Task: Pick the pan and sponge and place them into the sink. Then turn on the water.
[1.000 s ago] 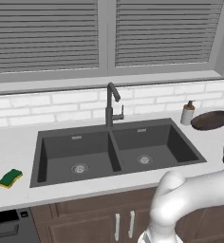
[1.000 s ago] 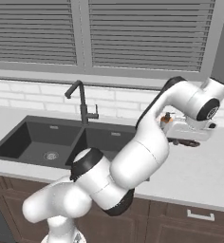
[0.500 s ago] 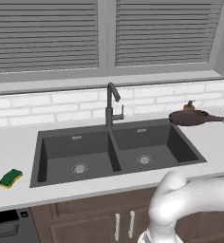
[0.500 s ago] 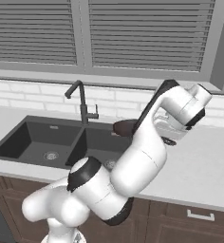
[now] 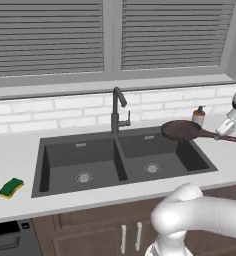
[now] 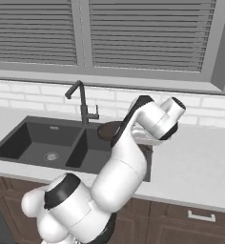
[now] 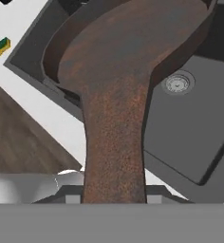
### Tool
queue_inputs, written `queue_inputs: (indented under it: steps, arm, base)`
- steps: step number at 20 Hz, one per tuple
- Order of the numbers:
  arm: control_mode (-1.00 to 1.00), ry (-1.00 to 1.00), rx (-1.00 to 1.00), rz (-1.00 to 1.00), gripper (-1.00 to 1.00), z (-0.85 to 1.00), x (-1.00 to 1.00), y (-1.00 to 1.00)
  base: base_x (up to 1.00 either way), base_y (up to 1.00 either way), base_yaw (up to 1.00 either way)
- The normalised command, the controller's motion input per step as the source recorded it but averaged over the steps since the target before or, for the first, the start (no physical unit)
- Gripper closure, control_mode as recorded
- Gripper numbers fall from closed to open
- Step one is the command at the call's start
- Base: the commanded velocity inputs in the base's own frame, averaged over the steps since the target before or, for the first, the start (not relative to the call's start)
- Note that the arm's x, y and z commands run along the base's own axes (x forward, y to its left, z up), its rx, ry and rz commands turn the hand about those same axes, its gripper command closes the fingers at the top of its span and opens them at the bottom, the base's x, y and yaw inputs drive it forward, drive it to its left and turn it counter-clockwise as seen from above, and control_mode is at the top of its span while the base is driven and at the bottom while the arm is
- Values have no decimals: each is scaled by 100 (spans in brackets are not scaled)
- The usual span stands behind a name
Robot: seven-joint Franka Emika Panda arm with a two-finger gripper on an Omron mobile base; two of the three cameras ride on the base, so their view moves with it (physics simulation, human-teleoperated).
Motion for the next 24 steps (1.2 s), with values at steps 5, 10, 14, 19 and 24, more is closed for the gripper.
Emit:
queue_inputs:
  steps: [5,10,14,19,24]
  arm:
    - [-100,22,-4,18,100,-25,34,28]
    - [-100,9,0,17,100,-54,43,30]
    - [-100,2,2,12,100,-70,44,31]
    - [-100,0,7,5,100,-70,48,35]
    - [-100,0,5,1,100,-67,60,15]
  base:
    - [0,0,0]
    - [0,0,0]
    - [0,0,0]
    - [0,0,0]
    - [0,0,0]
